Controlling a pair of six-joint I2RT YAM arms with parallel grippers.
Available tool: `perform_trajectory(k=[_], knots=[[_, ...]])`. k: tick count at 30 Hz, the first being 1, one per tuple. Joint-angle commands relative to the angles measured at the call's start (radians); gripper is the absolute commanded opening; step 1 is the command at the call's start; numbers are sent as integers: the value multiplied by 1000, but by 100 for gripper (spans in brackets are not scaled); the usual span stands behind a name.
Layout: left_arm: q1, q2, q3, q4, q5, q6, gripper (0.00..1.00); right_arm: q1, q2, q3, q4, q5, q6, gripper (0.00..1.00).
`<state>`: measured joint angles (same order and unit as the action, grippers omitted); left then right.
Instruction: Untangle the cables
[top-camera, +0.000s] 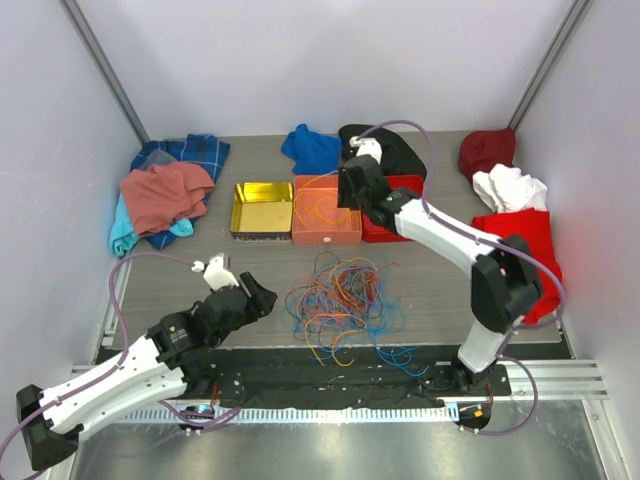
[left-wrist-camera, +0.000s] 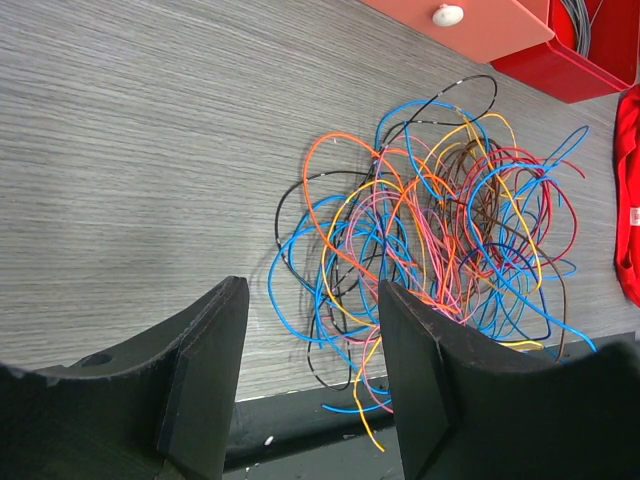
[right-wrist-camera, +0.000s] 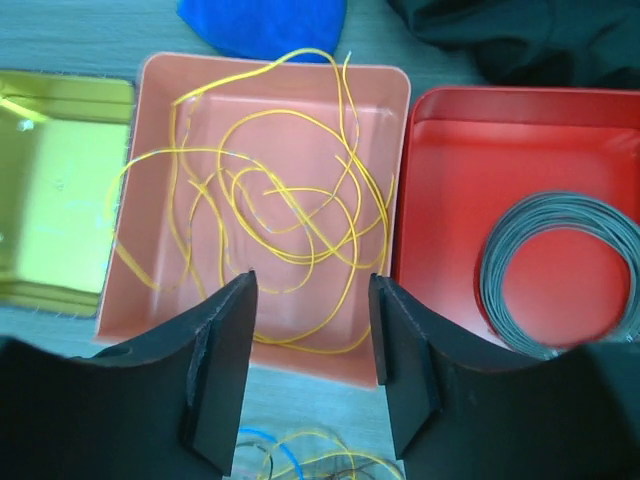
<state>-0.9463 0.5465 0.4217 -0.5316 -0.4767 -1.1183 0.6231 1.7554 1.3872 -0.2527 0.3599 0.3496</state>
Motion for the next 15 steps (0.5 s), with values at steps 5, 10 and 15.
perform_trajectory(k=[5, 10, 15], knots=[[3, 29, 8, 61, -17, 17, 59, 179, -416, -402, 128, 69, -8, 54], [4, 98, 19, 117, -7, 32, 59, 297, -643, -637, 113, 24, 103, 54], [4, 194, 43, 188, 7, 41, 59, 354, -725, -703, 101, -41, 118, 54]])
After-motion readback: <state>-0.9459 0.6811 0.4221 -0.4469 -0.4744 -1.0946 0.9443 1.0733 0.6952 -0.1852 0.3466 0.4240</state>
